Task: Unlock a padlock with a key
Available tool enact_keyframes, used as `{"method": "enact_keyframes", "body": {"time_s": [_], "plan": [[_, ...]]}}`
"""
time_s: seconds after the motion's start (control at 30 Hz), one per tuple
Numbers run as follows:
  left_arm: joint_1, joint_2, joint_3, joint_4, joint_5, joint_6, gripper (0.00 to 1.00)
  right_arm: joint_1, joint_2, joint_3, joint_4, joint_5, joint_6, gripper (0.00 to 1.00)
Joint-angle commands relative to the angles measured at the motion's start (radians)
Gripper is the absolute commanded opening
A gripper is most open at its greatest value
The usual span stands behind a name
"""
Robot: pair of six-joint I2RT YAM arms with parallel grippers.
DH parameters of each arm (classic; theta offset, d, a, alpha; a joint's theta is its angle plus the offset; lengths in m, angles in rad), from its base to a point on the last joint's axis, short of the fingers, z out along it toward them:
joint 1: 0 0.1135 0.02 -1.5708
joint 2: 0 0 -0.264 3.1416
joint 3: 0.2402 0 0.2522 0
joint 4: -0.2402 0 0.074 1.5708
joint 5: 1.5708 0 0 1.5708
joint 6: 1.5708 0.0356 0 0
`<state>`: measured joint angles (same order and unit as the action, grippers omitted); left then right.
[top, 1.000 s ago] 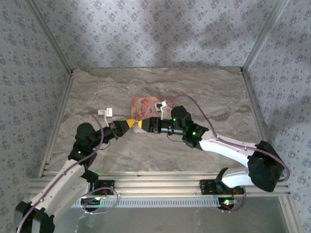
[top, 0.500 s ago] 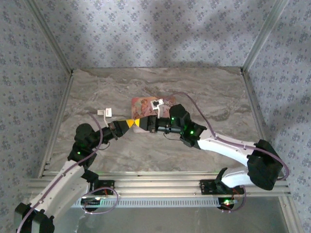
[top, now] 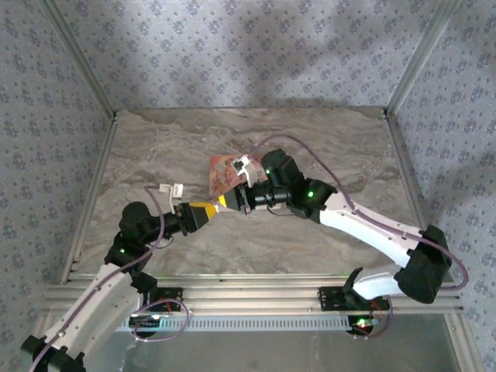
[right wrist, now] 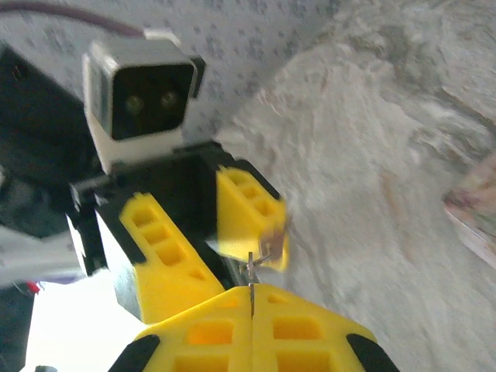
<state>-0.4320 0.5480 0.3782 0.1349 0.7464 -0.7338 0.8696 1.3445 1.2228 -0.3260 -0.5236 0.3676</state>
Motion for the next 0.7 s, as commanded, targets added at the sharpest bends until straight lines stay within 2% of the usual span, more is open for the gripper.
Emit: {"method": "enact_keyframes", "body": {"time_s": [0.0,0.23,0.43,0.57,0.67], "plan": [[0.001,-0.005,0.077,-0.135,0.095,0.187,0.45,-0.007,0.016,0.092,-0.404,-0.023,-0.263,0.0],[-0.017,0.096,0.083,0.016,0.205,0.169,0.38,-0.006,0.037,0.16,-0.534,-0.088,-0.364,0.0],[-0.104,0.126,0.111,0.011,0.166,0.238,0.35,-0.009,0.038,0.16,-0.512,-0.143,-0.362,0.0],[-0.132,0.162,0.107,0.054,0.157,0.238,0.29,-0.01,0.038,0.154,-0.482,-0.184,-0.345,0.0],[-0.157,0.174,0.111,0.069,0.144,0.245,0.29,-0.016,0.038,0.146,-0.466,-0.21,-0.333,0.0]]}}
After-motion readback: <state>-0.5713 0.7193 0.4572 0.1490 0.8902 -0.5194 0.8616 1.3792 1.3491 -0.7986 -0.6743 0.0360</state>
